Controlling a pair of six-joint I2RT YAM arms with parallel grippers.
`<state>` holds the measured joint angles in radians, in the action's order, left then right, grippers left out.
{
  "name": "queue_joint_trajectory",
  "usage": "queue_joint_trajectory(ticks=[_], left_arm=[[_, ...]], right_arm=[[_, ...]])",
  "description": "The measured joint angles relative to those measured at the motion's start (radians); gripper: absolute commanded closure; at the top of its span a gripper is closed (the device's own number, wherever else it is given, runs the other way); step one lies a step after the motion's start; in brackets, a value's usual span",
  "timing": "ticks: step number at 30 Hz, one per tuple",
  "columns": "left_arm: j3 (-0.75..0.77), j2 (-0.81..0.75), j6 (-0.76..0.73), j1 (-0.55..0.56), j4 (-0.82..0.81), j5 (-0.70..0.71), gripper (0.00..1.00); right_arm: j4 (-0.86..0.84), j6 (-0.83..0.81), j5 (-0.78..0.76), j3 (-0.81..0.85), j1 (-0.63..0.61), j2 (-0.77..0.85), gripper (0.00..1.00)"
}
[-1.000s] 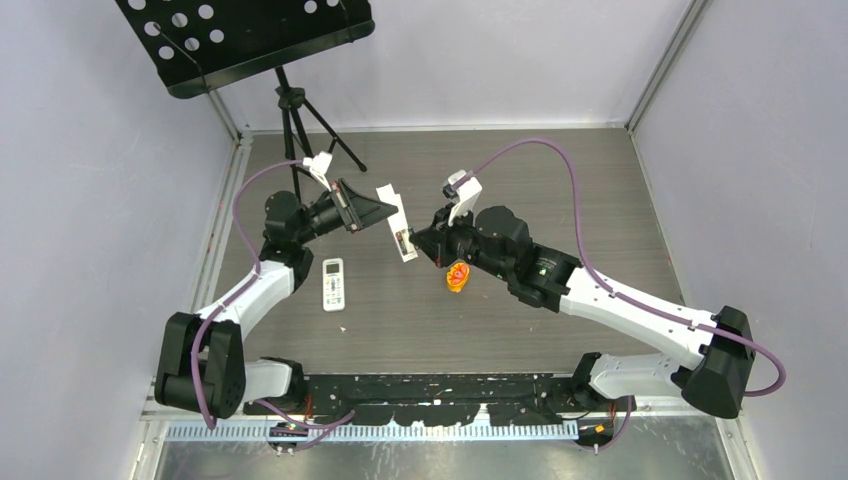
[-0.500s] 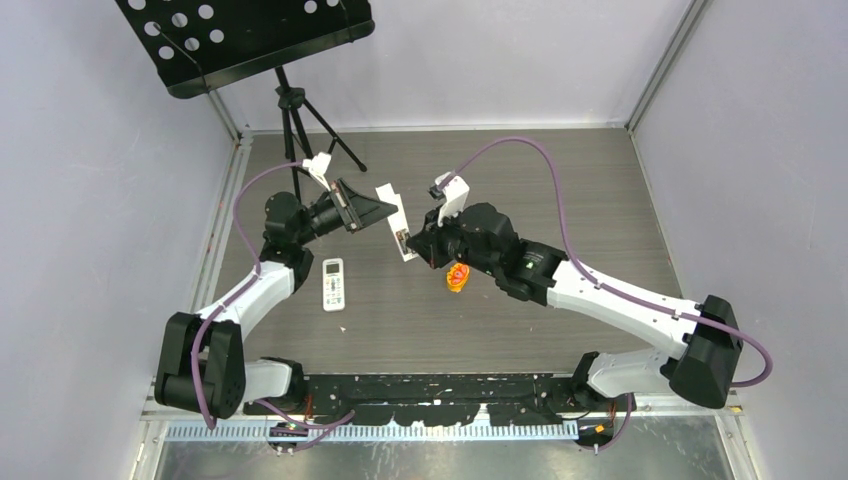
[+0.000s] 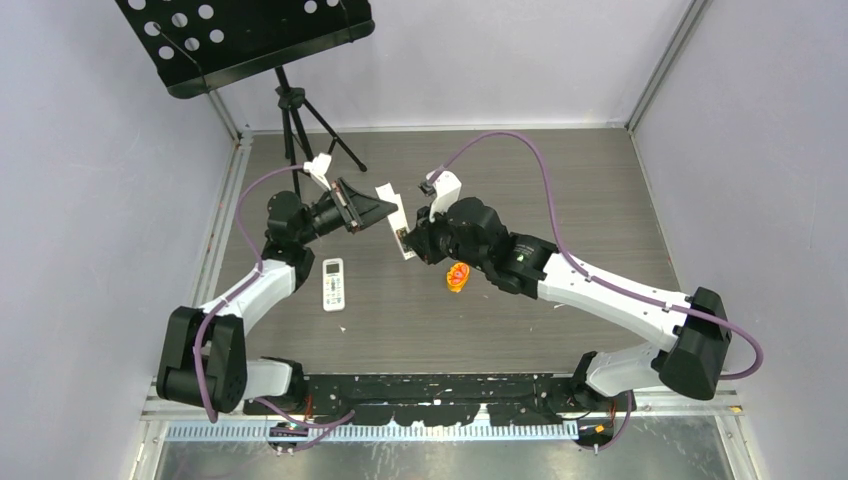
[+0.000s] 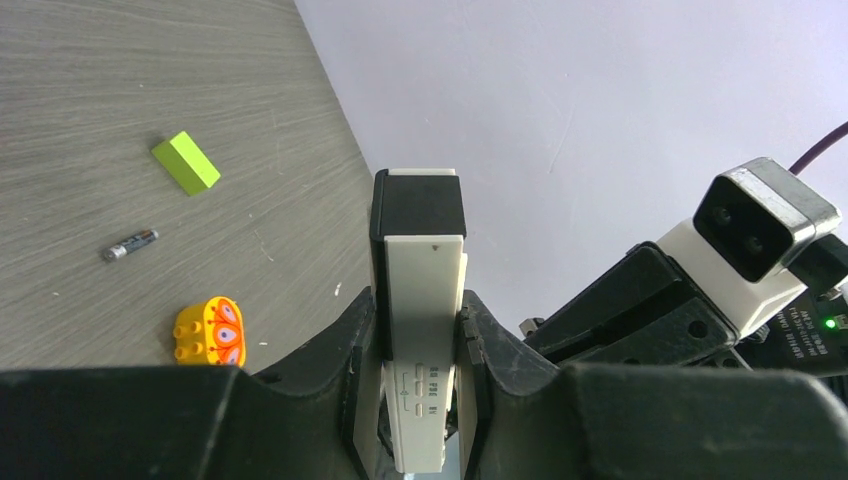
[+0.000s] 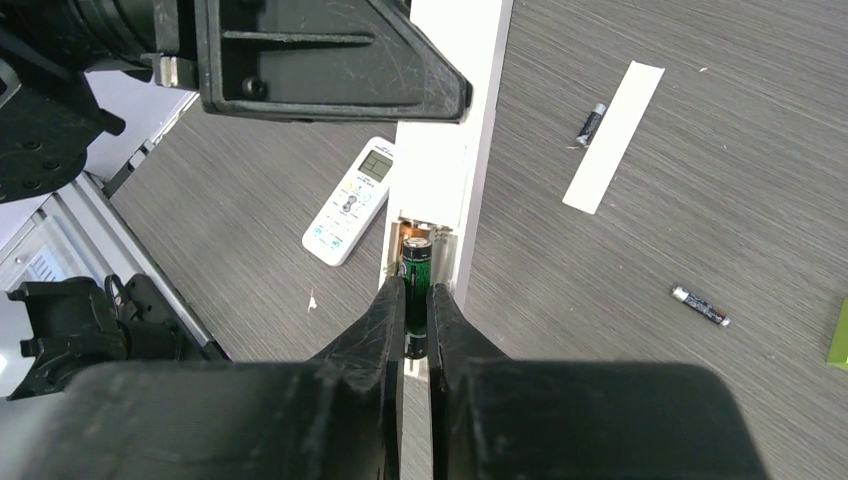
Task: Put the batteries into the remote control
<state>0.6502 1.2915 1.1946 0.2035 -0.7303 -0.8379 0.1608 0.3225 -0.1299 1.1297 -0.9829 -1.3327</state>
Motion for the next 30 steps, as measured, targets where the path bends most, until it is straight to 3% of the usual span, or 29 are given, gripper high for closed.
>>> queue_joint_trajectory(ticks=[10, 15, 30], left_arm=[[0.000, 0.008, 0.050, 0.000, -0.005, 0.001, 1.00], [0.000, 0.014, 0.055, 0.002, -0.005, 0.001, 1.00], [0.000, 0.019, 0.020, 0.004, 0.010, 0.005, 1.00]], right_arm=[[0.039, 0.012, -0.031, 0.040, -0.004, -0.022, 0.81], [0.062, 0.027, -0.046, 0.050, -0.005, -0.022, 0.95], [0.206, 0.077, -0.078, 0.140, -0.005, -0.026, 0.94]])
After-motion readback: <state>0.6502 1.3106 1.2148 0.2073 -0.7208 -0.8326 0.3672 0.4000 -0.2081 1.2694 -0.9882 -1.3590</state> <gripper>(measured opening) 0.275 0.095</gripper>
